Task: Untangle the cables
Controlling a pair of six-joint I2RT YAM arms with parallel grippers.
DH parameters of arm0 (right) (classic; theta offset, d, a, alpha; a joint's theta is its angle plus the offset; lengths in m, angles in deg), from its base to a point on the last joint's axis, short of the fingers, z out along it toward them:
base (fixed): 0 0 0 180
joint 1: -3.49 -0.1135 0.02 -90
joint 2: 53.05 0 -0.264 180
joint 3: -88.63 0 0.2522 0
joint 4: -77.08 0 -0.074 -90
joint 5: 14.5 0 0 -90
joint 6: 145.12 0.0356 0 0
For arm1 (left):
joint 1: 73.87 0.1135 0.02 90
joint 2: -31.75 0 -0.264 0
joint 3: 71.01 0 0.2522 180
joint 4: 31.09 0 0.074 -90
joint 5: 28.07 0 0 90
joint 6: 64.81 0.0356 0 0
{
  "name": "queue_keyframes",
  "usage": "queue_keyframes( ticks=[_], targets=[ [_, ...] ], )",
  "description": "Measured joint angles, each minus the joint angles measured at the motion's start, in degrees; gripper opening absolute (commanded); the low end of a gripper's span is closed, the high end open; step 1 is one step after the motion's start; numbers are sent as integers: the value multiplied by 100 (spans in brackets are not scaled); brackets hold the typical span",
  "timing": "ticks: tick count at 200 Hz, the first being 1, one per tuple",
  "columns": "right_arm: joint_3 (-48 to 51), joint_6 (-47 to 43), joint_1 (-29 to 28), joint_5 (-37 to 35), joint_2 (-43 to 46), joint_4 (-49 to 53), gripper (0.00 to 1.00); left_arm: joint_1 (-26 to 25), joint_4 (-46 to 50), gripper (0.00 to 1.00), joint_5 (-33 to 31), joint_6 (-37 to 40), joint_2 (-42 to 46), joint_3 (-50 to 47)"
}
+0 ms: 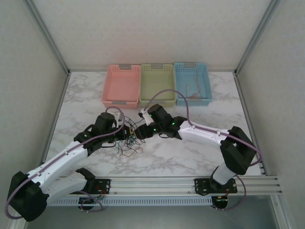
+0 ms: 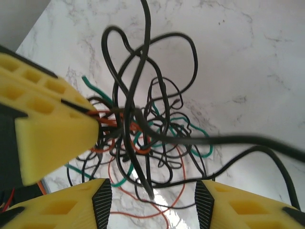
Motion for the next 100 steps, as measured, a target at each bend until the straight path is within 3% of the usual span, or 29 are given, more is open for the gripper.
queue_keyframes(
  ticks=[24, 59, 100],
  targets=[
    [-219, -11, 0, -2, -125, -22, 33, 0, 0, 0, 0, 0, 2, 0],
    [-376, -92, 0, -9, -260, -92, 0, 0, 7, 0, -7, 0, 28, 0],
    [-374, -345, 0, -299, -157, 195, 0, 0, 221, 0, -240, -63, 238, 0]
  ],
)
